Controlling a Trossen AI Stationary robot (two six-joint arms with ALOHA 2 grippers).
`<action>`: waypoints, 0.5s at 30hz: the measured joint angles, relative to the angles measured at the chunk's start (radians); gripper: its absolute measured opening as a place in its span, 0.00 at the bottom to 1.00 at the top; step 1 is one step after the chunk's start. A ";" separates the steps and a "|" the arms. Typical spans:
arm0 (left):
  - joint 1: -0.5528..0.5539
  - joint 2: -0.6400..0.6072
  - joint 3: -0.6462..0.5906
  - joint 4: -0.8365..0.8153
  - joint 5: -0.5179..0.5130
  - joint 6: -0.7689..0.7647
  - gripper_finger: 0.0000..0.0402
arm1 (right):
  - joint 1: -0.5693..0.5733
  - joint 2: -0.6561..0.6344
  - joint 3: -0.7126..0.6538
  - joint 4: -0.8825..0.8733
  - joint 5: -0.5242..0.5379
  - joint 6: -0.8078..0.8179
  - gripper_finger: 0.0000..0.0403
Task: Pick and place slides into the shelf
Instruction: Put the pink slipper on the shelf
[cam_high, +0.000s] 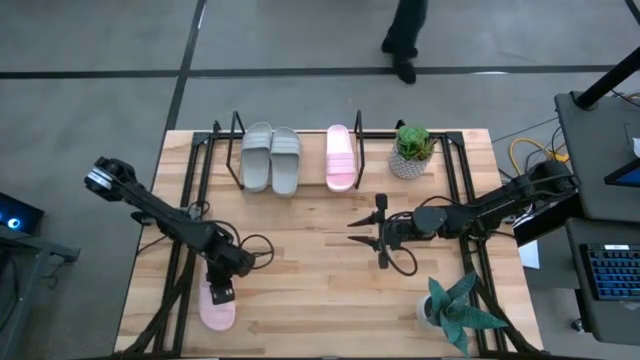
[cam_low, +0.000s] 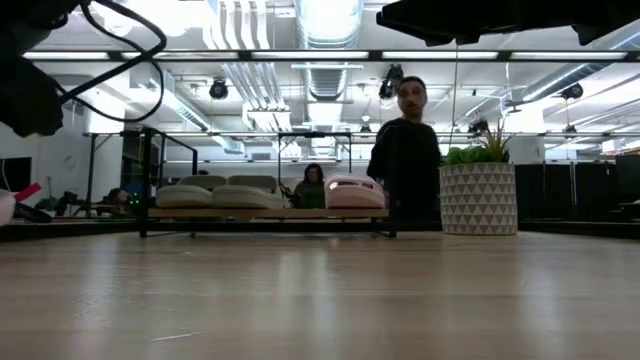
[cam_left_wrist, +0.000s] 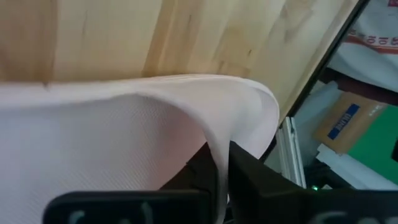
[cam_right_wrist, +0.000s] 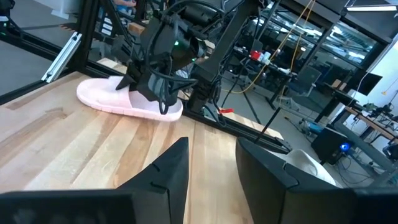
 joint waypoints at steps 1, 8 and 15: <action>0.000 -0.002 0.000 -0.001 -0.005 0.003 0.01 | 0.000 0.000 0.000 0.000 0.000 0.000 0.31; 0.001 -0.083 0.033 0.000 -0.107 0.007 0.00 | 0.000 0.000 0.000 0.005 0.000 -0.020 0.30; 0.001 -0.252 0.099 0.056 -0.309 0.022 0.00 | 0.001 0.000 0.000 0.012 -0.007 -0.163 0.30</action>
